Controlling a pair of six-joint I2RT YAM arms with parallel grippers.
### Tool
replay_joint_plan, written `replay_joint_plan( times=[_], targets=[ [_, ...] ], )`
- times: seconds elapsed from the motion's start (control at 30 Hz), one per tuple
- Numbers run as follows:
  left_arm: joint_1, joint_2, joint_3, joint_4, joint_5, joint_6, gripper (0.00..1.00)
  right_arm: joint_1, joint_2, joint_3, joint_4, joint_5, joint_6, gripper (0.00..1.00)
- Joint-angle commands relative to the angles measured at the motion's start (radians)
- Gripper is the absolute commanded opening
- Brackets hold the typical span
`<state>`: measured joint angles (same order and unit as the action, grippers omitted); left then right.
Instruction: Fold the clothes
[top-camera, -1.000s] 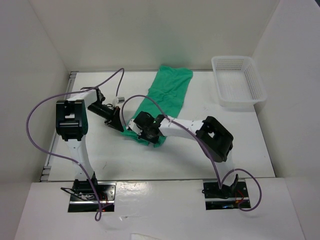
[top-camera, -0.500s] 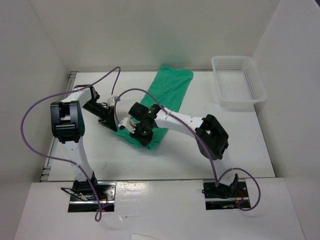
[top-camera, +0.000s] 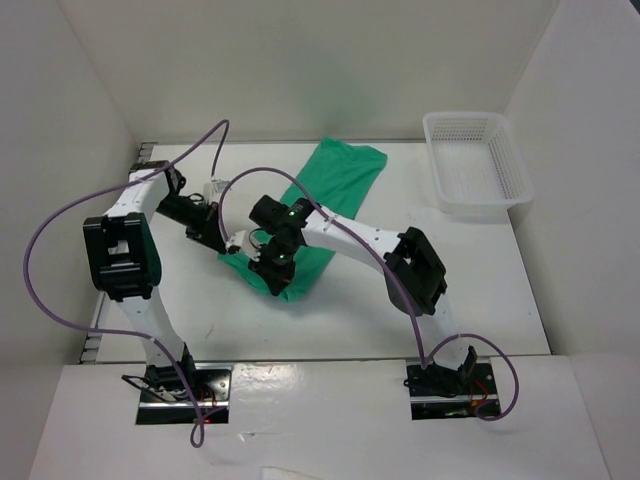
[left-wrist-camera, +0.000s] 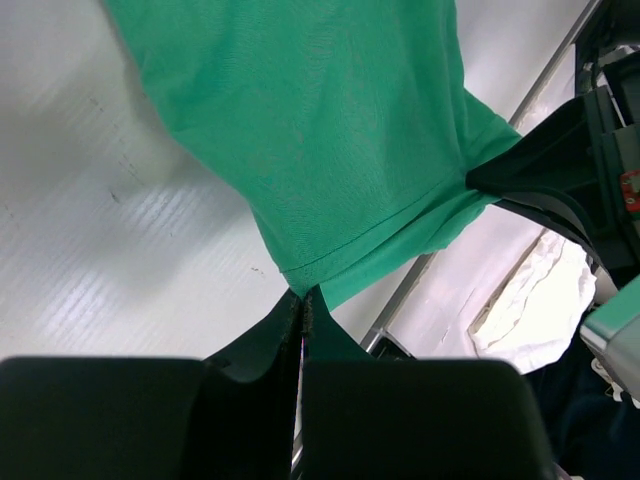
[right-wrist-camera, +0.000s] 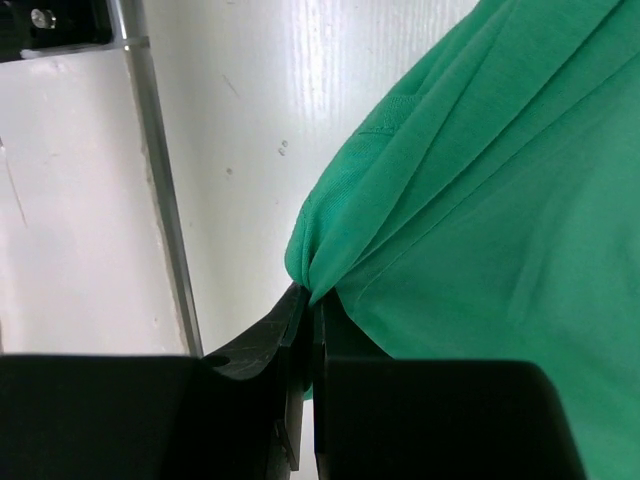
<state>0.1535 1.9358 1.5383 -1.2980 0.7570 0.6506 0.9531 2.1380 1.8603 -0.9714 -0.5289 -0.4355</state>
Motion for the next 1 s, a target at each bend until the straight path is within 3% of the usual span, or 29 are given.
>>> replay_joint_plan(
  times=[0.0,0.87,0.93,0.97],
  targets=[
    [0.021,-0.072,0.003,-0.001,0.041,0.037,0.0,0.018,0.01,0.046,-0.087,-0.072,-0.017,0.08],
    [0.06,-0.106,-0.102,-0.001,0.051,0.055,0.0,0.049,0.075,0.119,-0.115,-0.074,-0.026,0.08],
    [0.06,-0.106,-0.115,-0.001,0.042,0.064,0.0,0.049,0.076,0.128,-0.125,-0.085,-0.026,0.12],
    [0.06,-0.106,-0.115,-0.001,0.033,0.064,0.0,0.049,0.088,0.138,-0.125,-0.085,-0.026,0.19]
  ],
)
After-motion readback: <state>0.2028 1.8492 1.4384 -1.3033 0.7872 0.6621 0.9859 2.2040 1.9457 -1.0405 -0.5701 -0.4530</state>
